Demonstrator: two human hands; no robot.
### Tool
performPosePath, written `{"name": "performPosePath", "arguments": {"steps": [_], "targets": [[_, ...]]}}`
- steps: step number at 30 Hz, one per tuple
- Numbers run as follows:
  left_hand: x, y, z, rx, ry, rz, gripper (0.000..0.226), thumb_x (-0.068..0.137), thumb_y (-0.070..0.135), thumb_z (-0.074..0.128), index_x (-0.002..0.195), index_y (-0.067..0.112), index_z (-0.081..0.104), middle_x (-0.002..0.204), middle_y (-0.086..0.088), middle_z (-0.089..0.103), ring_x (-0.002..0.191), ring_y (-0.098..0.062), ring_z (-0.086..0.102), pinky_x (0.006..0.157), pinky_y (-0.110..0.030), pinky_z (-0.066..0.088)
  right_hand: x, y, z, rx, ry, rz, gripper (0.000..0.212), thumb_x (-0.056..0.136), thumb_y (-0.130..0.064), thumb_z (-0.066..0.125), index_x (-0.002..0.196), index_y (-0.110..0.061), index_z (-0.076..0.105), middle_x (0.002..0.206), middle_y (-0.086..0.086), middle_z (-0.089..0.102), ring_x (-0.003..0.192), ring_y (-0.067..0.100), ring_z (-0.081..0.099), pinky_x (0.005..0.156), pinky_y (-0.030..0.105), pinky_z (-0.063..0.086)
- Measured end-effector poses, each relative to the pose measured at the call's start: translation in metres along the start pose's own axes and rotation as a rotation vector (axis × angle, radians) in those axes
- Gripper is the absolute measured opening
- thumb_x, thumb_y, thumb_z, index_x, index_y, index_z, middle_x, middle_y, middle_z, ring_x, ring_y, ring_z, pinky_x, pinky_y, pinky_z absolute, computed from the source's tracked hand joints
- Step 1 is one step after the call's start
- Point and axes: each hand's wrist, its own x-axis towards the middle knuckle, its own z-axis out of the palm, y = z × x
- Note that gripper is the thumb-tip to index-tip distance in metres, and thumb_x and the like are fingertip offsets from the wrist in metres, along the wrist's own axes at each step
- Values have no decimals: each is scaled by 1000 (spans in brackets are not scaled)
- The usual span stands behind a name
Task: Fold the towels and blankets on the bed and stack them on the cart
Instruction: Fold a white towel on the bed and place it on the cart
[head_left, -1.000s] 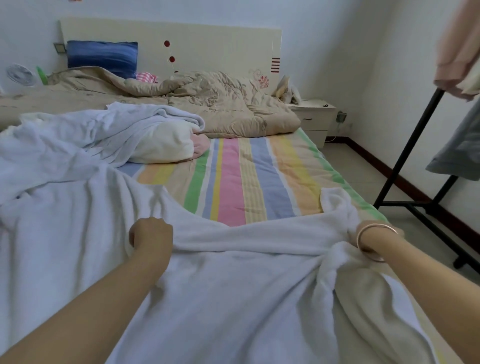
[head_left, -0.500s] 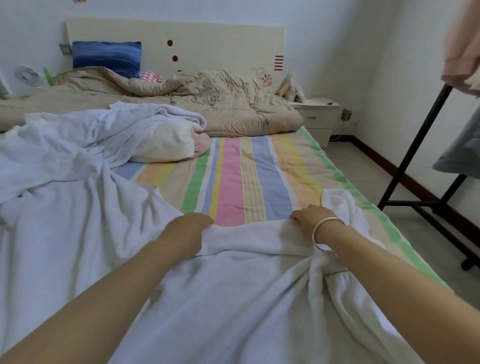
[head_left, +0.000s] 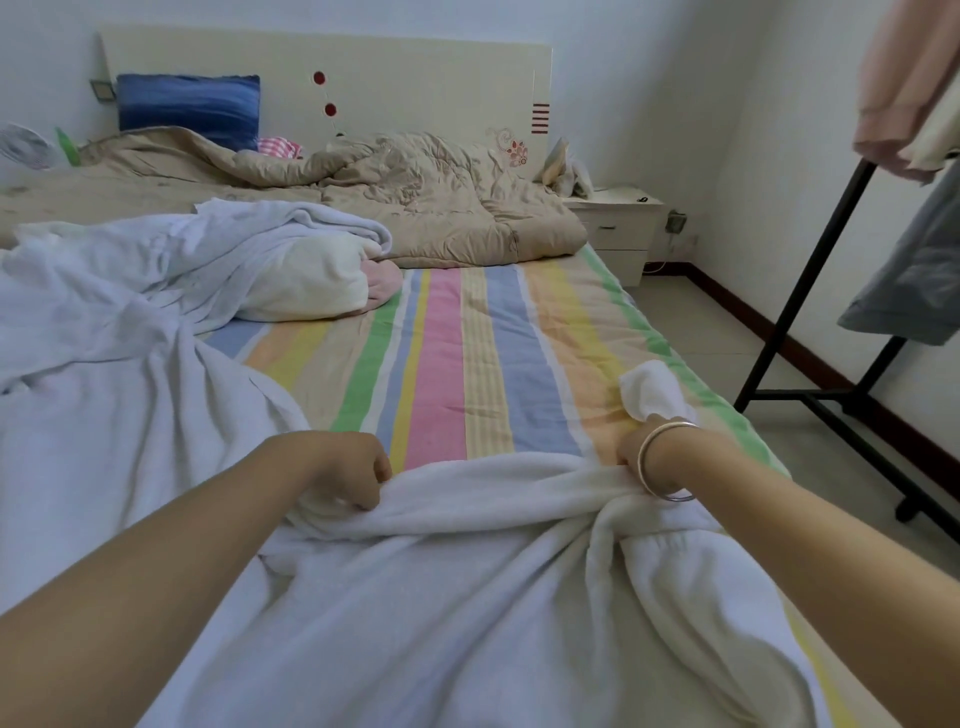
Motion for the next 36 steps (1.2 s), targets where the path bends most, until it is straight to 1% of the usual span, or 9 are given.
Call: {"name": "performPosePath", "arguments": {"steps": [6, 10, 13, 16, 20, 24, 27, 30, 36], "targets": [[1, -10, -11, 117, 207, -29, 29, 84, 29, 65, 57, 26, 56, 64, 9, 52, 66, -15, 51, 61, -25, 42, 5, 8, -9, -193, 86, 70, 17, 92, -12, 52, 107, -13, 61, 72, -4, 43, 80, 18, 51, 74, 26, 40], [2, -19, -40, 223, 818, -161, 19, 87, 35, 62, 82, 22, 74, 88, 6, 66, 83, -21, 62, 63, -27, 44, 30, 29, -13, 189, 407, 192, 21, 90, -16, 52, 105, -21, 65, 105, 2, 57, 105, 22, 53, 71, 30, 41], [19, -22, -68, -531, 989, -213, 21, 90, 23, 58, 76, 13, 71, 66, 5, 68, 62, -18, 64, 56, -26, 45, 47, 34, -16, 472, 723, 272, 17, 89, -20, 51, 95, -28, 65, 105, 1, 60, 101, 24, 54, 67, 28, 39], [40, -32, -91, -1223, 708, -216, 18, 93, 5, 50, 92, -4, 65, 74, -9, 70, 54, -14, 66, 52, -22, 52, 71, 27, -24, 980, 727, 303, 12, 83, -23, 55, 84, -26, 66, 83, -2, 69, 81, 24, 61, 66, 28, 45], [66, -50, -129, -771, 863, -80, 28, 77, 43, 56, 88, 19, 61, 88, 0, 63, 86, -24, 59, 74, -33, 44, 117, 23, -65, 1353, 808, 342, 10, 78, -18, 54, 79, -22, 63, 77, -1, 72, 85, 24, 68, 82, 35, 53], [101, -55, -183, -275, 886, 34, 96, 81, 82, 22, 154, 20, 14, 160, -4, 20, 147, -22, 18, 119, -44, 16, 166, 28, -135, 1505, 1046, 336, 23, 89, -17, 51, 111, -15, 59, 107, 10, 68, 103, 30, 60, 87, 34, 45], [124, -63, -182, 143, 868, -70, 87, 91, 71, 27, 155, 22, -7, 163, 1, -5, 150, -19, -5, 121, -44, -2, 189, 2, -149, 1323, 817, 256, 60, 91, -25, 53, 146, -15, 31, 138, 16, 49, 122, 34, 49, 94, 35, 40], [128, -61, -137, -59, 976, -55, 70, 93, 21, 47, 155, 21, 13, 161, -3, 15, 147, -21, 13, 120, -37, 14, 205, -45, -113, 1144, 486, 128, 93, 88, -31, 63, 153, -18, -2, 152, 18, 27, 136, 38, 34, 108, 45, 31], [103, -52, -32, -276, 918, 104, 55, 90, 3, 45, 139, 27, 46, 153, 10, 34, 137, -12, 36, 111, -21, 27, 211, -89, -56, 738, 371, 90, 61, 96, -47, 41, 150, -23, 24, 155, 3, 25, 143, 26, 23, 115, 42, 19]]}}
